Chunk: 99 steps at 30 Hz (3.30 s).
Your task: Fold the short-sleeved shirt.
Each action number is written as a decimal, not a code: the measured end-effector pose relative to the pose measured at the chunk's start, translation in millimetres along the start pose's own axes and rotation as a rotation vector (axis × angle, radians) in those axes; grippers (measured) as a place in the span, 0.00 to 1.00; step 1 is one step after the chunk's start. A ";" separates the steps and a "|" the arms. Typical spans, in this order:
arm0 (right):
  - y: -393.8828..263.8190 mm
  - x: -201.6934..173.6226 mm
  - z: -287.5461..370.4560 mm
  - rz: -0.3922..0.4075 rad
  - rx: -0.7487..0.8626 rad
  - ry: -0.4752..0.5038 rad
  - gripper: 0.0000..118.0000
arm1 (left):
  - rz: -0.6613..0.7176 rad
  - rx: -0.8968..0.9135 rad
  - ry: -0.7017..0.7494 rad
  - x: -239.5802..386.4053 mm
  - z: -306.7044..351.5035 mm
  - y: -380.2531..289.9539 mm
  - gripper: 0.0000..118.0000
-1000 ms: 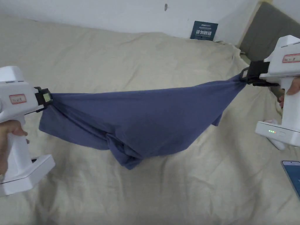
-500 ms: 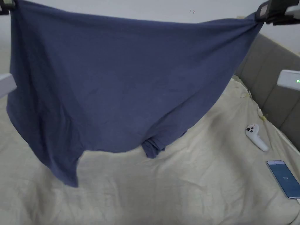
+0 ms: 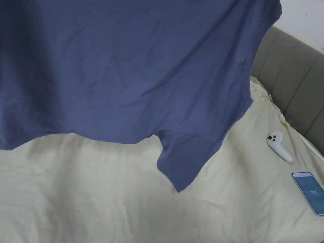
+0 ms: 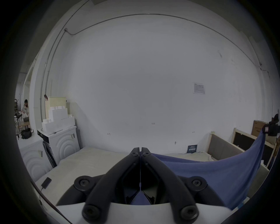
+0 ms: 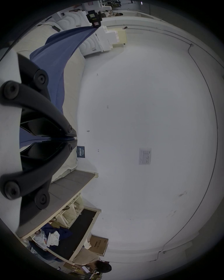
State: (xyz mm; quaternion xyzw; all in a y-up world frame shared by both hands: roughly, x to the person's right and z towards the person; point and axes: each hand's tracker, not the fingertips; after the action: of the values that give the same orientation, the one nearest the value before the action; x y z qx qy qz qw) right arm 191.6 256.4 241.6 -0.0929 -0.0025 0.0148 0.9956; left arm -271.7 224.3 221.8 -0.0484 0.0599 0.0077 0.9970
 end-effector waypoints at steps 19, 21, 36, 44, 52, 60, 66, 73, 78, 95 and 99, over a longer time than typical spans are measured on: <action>58.4 10.4 -125.3 -0.092 0.141 -0.211 0.02 | -0.108 0.125 0.117 84.3 -201.9 38.9 0.00; 80.6 12.9 -181.7 -0.097 0.162 -0.219 0.02 | -0.115 0.150 0.126 90.8 -217.2 35.7 0.00; -31.7 21.5 -274.7 -0.147 -0.042 -0.183 0.02 | -0.098 -0.031 0.093 96.7 -275.9 -110.2 0.00; -161.2 26.2 -276.3 -0.155 -0.281 -0.163 0.02 | -0.050 -0.291 0.033 72.9 -234.1 -241.7 0.00; -301.0 32.3 -225.7 -0.131 -0.495 -0.123 0.02 | -0.045 -0.534 -0.022 48.9 -145.3 -371.4 0.00; -426.0 40.9 -117.9 -0.097 -0.644 -0.080 0.02 | -0.119 -0.677 -0.128 34.6 -24.5 -461.3 0.00; -472.6 58.6 -35.9 -0.160 -0.669 -0.054 0.02 | -0.095 -0.716 -0.146 21.3 55.7 -485.4 0.00; -505.8 66.9 40.9 -0.135 -0.712 -0.025 0.02 | -0.028 -0.763 -0.149 8.8 128.2 -492.3 0.00; -527.3 78.4 72.5 -0.184 -0.755 -0.010 0.02 | 0.028 -0.831 -0.125 -4.0 152.3 -496.1 0.00; -434.0 77.5 86.6 -0.036 -0.494 -0.029 0.88 | 0.246 -0.629 -0.118 -52.0 142.9 -414.2 1.00; -387.0 63.4 88.7 -0.003 -0.325 -0.025 0.91 | 0.286 -0.432 -0.082 -55.4 132.8 -367.6 1.00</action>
State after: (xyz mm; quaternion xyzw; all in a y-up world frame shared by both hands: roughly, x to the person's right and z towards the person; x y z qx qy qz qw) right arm 265.5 -105.4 400.6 -0.2528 -0.0173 0.0141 0.9673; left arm -303.2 -129.1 394.9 -0.2510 0.0224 0.1630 0.9539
